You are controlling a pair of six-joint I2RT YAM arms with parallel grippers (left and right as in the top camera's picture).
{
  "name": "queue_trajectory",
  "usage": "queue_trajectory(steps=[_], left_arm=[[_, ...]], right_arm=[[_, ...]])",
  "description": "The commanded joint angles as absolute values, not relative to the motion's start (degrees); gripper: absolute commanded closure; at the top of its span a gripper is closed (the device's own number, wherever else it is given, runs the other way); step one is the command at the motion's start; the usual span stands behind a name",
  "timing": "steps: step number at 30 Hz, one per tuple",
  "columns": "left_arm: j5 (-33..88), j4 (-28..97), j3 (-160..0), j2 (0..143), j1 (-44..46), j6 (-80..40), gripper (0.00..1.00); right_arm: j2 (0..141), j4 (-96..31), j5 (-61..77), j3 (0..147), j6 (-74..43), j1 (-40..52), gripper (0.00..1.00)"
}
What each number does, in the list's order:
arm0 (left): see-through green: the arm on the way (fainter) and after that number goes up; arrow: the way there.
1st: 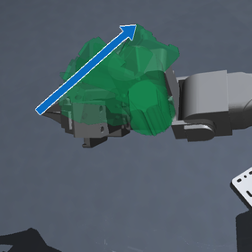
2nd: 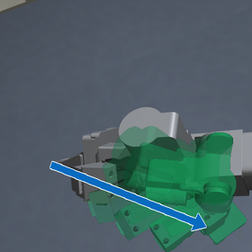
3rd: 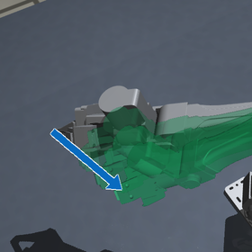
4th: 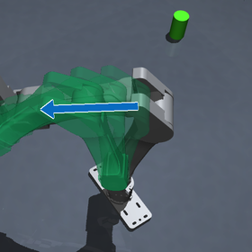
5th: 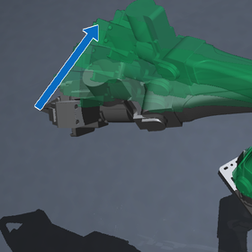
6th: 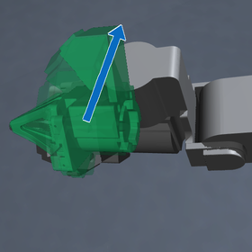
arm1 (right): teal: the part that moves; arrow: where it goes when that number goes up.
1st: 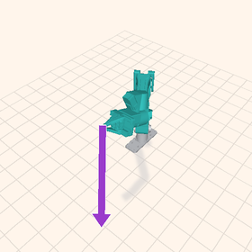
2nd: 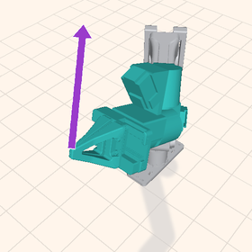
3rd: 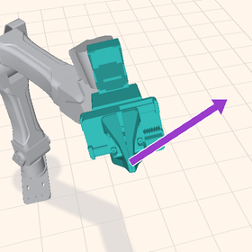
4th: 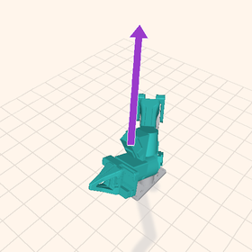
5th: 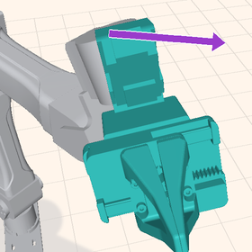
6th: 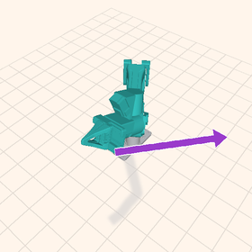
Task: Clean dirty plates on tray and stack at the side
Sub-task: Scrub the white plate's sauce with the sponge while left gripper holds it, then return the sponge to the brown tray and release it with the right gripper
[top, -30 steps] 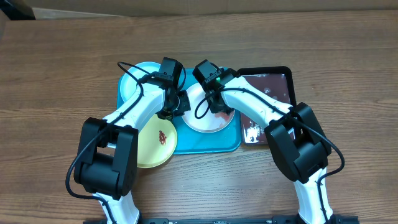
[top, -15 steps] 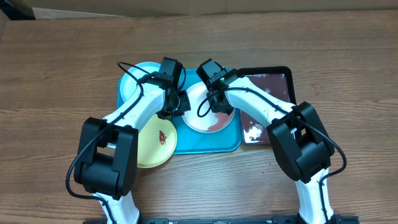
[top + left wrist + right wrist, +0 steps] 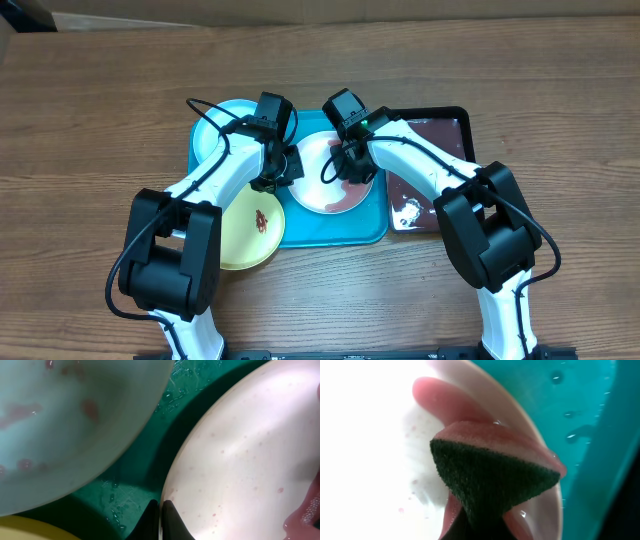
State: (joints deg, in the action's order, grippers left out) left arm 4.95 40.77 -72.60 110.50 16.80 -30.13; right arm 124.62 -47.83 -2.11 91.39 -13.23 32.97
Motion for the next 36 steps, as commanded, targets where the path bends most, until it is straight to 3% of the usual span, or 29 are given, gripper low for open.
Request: queue_trajectory(steps=[1,9,19,28,32,34,36], left_arm=[[6.0,40.5,-73.3,111.5,17.2,-31.3,0.96],[6.0,40.5,-73.3,111.5,17.2,-31.3,0.96],[6.0,40.5,-73.3,111.5,17.2,-31.3,0.96],[6.0,40.5,-73.3,111.5,17.2,-30.9,0.95],[6.0,40.4,-73.3,111.5,17.2,-30.9,0.88],[6.0,40.4,-73.3,111.5,17.3,-30.9,0.8],[6.0,40.4,-73.3,111.5,17.3,-30.9,0.79]], right_arm=[[128.6,-48.3,12.2,89.1,-13.3,35.4,0.96],[128.6,-48.2,18.3,89.3,-13.3,35.0,0.96],[124.9,-60.0,41.1,103.2,-5.5,26.0,0.96],[120.9,-70.2,39.1,105.9,-1.2,17.8,0.96],[120.9,-75.3,31.6,105.9,-1.2,13.3,0.96],[120.9,-76.7,27.4,105.8,-1.2,11.5,0.96],[120.9,-77.9,22.2,105.8,-1.2,10.1,0.96]])
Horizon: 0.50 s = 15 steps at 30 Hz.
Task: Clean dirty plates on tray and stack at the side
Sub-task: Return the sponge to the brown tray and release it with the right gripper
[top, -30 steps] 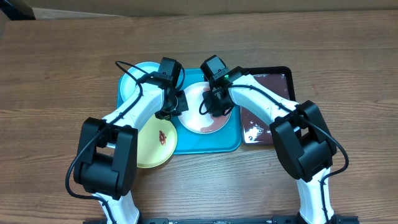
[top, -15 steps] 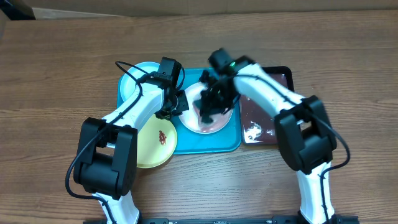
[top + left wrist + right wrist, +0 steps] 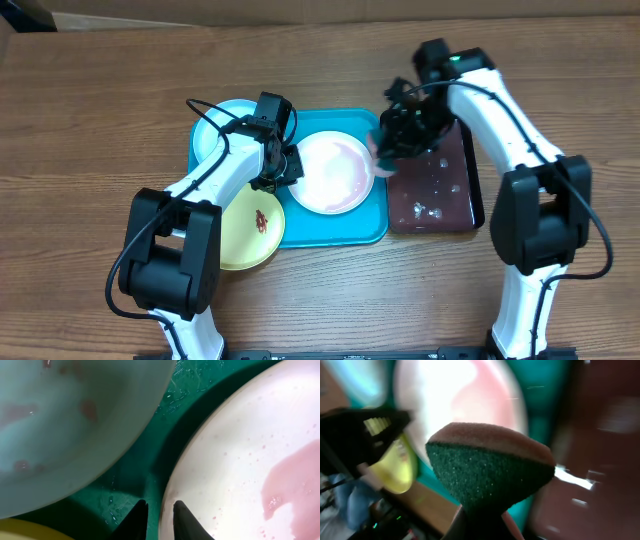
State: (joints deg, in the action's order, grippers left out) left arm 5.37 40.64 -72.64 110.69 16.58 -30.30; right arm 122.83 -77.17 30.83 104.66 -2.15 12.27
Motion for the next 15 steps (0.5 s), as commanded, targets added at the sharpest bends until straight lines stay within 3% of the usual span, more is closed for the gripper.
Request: queue_trajectory(steps=[1,6,12,15], left_arm=[[6.0,40.4,-73.3,111.5,17.3,-30.9,0.79],[6.0,40.4,-73.3,111.5,17.3,-30.8,0.78],[6.0,40.2,-73.3,111.5,17.3,-30.9,0.75],[6.0,40.2,-73.3,111.5,17.4,-30.9,0.72]], right_arm=[[120.9,-78.7,18.8,105.8,-1.2,9.5,0.96],[120.9,-80.0,7.1,104.6,-1.8,8.6,0.96],[120.9,-75.5,2.4,99.5,-3.2,8.6,0.96],[120.9,-72.5,2.4,97.3,-3.2,8.6,0.88]])
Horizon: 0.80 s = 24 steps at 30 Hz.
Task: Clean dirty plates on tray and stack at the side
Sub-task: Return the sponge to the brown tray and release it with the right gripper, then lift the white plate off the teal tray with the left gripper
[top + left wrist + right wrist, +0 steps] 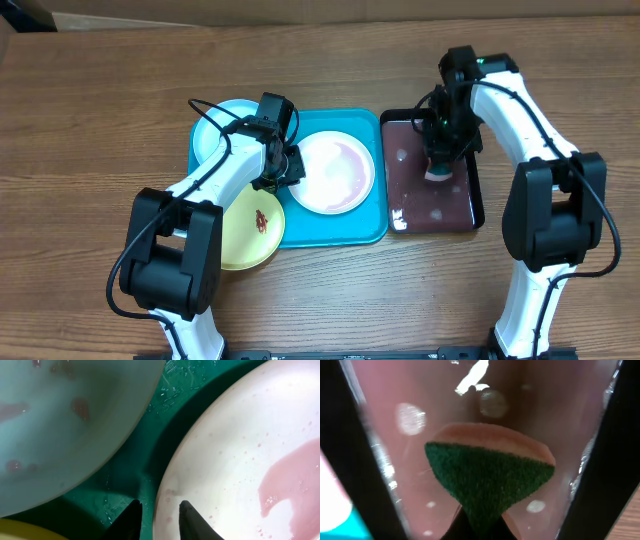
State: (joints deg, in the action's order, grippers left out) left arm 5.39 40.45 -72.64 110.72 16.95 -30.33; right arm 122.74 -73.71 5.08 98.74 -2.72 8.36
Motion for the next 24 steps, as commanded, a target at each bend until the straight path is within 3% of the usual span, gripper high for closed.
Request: queue_trajectory(steps=[1,2,7,19,21,22,24], left_arm=[[6.0,40.2,-73.2,111.5,17.4,-30.9,0.71],[6.0,40.2,-73.2,111.5,17.4,-30.9,0.7],[6.5,40.2,-73.3,111.5,17.4,-30.9,0.63],[4.9,40.5,-73.2,112.2,18.7,-30.9,0.6],[4.2,40.5,-73.2,112.8,19.3,-30.9,0.6],[3.9,40.5,-73.2,113.0,19.6,-30.9,0.62],[3.8,40.5,-73.2,113.2,19.7,-30.9,0.69]], right_arm=[[120.9,-71.9,2.5,96.8,-3.2,8.6,0.78],[120.9,-71.8,2.5,96.7,-3.2,8.6,0.69],[120.9,-71.7,2.6,96.9,-3.2,8.6,0.39],[120.9,-72.7,3.1,105.2,-10.6,-1.7,0.23],[120.9,-72.9,4.0,105.0,-10.5,-3.8,0.14],[120.9,-73.1,4.2,105.0,-10.5,-4.6,0.0],[120.9,-73.1,4.1,105.0,-10.5,-6.0,0.0]])
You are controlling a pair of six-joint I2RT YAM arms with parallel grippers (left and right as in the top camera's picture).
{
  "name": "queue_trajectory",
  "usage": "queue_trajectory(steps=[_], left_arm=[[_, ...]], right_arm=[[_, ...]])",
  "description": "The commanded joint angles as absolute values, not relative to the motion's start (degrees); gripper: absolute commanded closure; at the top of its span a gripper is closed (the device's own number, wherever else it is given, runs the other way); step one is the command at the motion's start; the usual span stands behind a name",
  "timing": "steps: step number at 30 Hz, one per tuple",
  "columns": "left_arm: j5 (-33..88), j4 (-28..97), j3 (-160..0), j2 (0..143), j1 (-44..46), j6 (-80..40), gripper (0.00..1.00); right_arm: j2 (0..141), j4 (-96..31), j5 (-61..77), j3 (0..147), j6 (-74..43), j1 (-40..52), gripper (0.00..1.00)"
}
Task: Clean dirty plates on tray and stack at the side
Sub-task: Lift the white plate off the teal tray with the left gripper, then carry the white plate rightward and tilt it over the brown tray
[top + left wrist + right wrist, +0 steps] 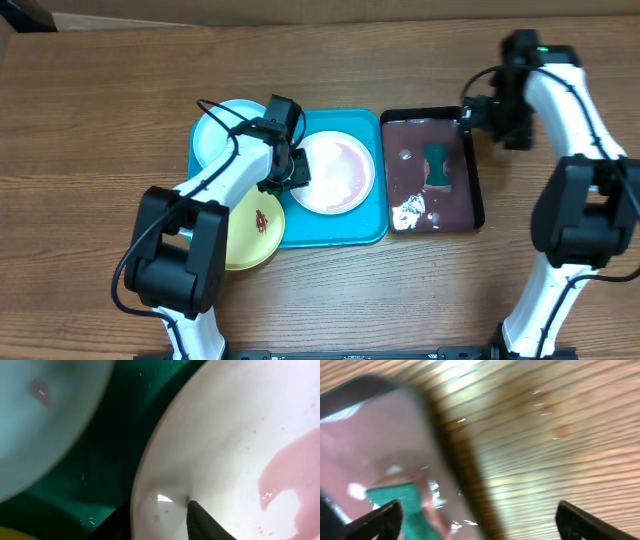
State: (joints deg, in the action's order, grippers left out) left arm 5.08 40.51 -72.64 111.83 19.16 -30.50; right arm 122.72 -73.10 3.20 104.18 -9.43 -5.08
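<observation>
A white plate (335,172) with a pink smear lies on the teal tray (340,232). My left gripper (293,172) is open at the plate's left rim. In the left wrist view the gripper (157,522) has one finger outside the rim and one on the plate (240,435). The green-and-pink sponge (438,165) lies loose in the dark tray (478,190) of pinkish water. My right gripper (487,118) stands open and empty above that tray's right edge. In the right wrist view the gripper (480,520) has the sponge (402,507) at its lower left.
A light blue plate (222,130) with reddish spots sits at the teal tray's far left corner. A yellow plate (250,225) with a red stain lies half off the tray's left front. Bare wood table (560,270) surrounds the trays.
My right gripper has let go of the sponge, which now lies in the dark tray, and stands open further right and back. My left gripper now straddles the white plate's rim.
First my right gripper held the sponge on the white plate while my left gripper was shut beside the rim. Then the sponge was over the dark tray and the left gripper had opened. Then the sponge was down in the water. Now it lies released.
</observation>
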Motion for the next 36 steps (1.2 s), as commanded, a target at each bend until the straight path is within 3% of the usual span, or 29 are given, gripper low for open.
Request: queue_trajectory(steps=[1,5,18,26,36], left_arm=[[3.8,40.6,-73.2,113.2,19.7,-30.9,0.74],[4.1,41.1,-73.7,113.0,19.1,-30.9,0.96],[3.9,56.6,-92.6,112.7,16.1,-25.3,0.96],[3.4,58.7,-103.5,112.7,19.1,-24.2,0.96],[-19.9,57.9,-106.5,112.7,32.5,-24.2,0.96]], right_arm=[[120.9,-72.9,4.1,105.0,-10.5,-6.4,0.0],[120.9,-71.5,4.1,105.0,-10.5,-7.5,0.0],[120.9,-67.7,4.1,105.0,-10.5,-7.5,0.0],[120.9,-67.1,4.1,105.0,-10.5,-7.5,0.0],[120.9,-67.1,4.1,105.0,-10.5,-7.5,0.0]])
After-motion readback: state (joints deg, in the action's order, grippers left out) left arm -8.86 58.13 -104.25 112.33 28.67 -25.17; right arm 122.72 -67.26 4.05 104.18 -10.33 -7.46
